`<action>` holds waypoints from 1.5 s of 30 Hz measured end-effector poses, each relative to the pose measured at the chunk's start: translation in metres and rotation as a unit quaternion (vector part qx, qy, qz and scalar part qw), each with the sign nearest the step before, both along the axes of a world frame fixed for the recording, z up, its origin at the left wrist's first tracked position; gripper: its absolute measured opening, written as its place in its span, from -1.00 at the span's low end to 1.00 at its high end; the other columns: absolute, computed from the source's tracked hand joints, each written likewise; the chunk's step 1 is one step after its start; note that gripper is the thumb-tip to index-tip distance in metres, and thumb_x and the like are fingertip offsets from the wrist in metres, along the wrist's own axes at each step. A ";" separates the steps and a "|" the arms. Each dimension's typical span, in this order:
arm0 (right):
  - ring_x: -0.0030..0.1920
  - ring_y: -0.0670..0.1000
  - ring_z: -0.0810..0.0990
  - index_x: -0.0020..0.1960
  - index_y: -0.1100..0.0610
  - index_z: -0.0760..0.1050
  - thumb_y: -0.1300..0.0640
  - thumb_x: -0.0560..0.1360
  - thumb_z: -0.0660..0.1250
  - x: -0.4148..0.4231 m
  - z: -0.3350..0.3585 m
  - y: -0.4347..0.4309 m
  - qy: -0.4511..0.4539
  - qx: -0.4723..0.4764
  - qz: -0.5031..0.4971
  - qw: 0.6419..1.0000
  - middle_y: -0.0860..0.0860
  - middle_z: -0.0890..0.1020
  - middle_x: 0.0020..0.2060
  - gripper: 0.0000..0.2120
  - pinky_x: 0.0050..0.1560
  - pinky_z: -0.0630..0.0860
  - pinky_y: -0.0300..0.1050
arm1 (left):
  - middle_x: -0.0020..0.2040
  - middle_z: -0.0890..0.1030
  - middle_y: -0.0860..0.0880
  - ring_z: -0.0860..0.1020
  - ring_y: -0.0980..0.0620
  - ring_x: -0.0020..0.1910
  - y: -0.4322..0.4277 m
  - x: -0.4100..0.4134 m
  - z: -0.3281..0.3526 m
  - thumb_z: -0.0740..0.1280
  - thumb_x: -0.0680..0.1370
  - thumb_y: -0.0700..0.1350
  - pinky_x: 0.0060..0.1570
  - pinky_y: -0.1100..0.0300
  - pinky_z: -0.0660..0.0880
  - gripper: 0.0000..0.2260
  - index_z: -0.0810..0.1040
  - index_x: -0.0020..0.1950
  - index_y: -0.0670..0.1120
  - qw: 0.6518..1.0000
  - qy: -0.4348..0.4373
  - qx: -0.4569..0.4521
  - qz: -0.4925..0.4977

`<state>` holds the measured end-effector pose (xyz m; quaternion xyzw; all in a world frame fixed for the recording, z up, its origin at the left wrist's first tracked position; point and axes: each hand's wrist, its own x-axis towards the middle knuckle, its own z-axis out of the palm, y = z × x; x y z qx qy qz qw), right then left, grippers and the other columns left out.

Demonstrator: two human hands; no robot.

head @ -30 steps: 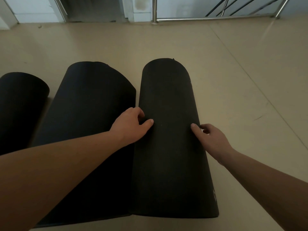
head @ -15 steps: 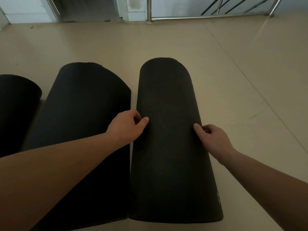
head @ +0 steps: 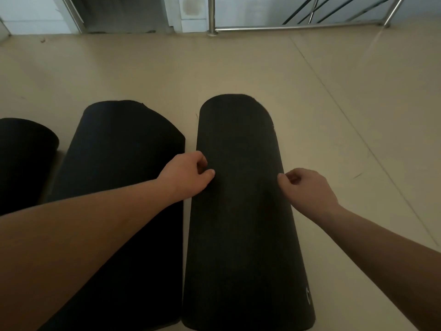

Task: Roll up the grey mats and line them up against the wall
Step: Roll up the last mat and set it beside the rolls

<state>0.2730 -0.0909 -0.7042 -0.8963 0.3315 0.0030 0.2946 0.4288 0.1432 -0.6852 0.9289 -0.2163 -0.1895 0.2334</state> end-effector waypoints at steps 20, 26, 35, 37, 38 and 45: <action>-0.02 -0.27 0.56 0.31 -0.06 0.57 -0.15 0.62 0.31 0.073 0.613 -0.003 0.018 0.121 0.205 0.971 -0.23 0.62 -0.02 -0.68 -0.09 0.38 -0.44 | 0.37 0.51 0.15 0.53 0.18 0.21 0.004 -0.052 0.560 0.38 0.62 0.12 0.21 0.22 0.49 -0.39 0.21 0.62 0.15 0.988 0.090 -0.015 0.125; -0.04 -0.20 0.62 0.34 -0.08 0.54 -0.19 0.62 0.31 0.059 0.729 -0.107 0.002 0.122 0.250 0.961 -0.20 0.65 -0.05 -0.65 -0.06 0.47 -0.34 | 0.36 0.53 0.12 0.57 0.15 0.19 -0.087 -0.078 0.662 0.42 0.61 0.08 0.26 0.11 0.55 -0.35 0.20 0.63 0.13 0.970 0.072 -0.072 0.222; -0.09 -0.22 0.60 0.25 -0.07 0.58 -0.14 0.62 0.32 0.130 0.795 -0.185 -0.018 0.130 0.299 0.945 -0.19 0.64 -0.08 -0.73 -0.17 0.39 -0.42 | 0.24 0.53 0.18 0.57 0.21 0.15 -0.136 -0.059 0.714 0.43 0.60 0.05 0.22 0.16 0.55 -0.41 0.29 0.59 0.10 0.941 0.054 -0.097 0.319; -0.08 -0.19 0.61 0.21 -0.08 0.60 -0.14 0.62 0.32 0.167 0.790 -0.182 -0.012 0.152 0.314 0.937 -0.16 0.66 -0.09 -0.76 -0.14 0.42 -0.37 | 0.25 0.54 0.15 0.58 0.19 0.16 -0.134 -0.041 0.712 0.43 0.61 0.04 0.24 0.13 0.55 -0.42 0.30 0.59 0.08 0.931 0.049 -0.100 0.349; -0.09 -0.17 0.63 0.19 -0.08 0.61 -0.13 0.62 0.33 0.187 0.786 -0.180 -0.007 0.162 0.323 0.932 -0.14 0.67 -0.10 -0.77 -0.13 0.44 -0.33 | 0.26 0.54 0.14 0.58 0.19 0.16 -0.133 -0.030 0.709 0.43 0.61 0.04 0.25 0.10 0.56 -0.42 0.30 0.58 0.07 0.924 0.049 -0.102 0.365; -0.11 -0.16 0.67 0.14 -0.12 0.60 -0.11 0.62 0.34 0.362 0.785 -0.168 0.032 0.188 0.413 0.891 -0.10 0.70 -0.10 -0.85 -0.15 0.47 -0.28 | 0.23 0.52 0.16 0.59 0.18 0.13 -0.146 0.096 0.695 0.43 0.61 0.04 0.21 0.10 0.59 -0.43 0.32 0.58 0.07 0.872 0.053 -0.124 0.471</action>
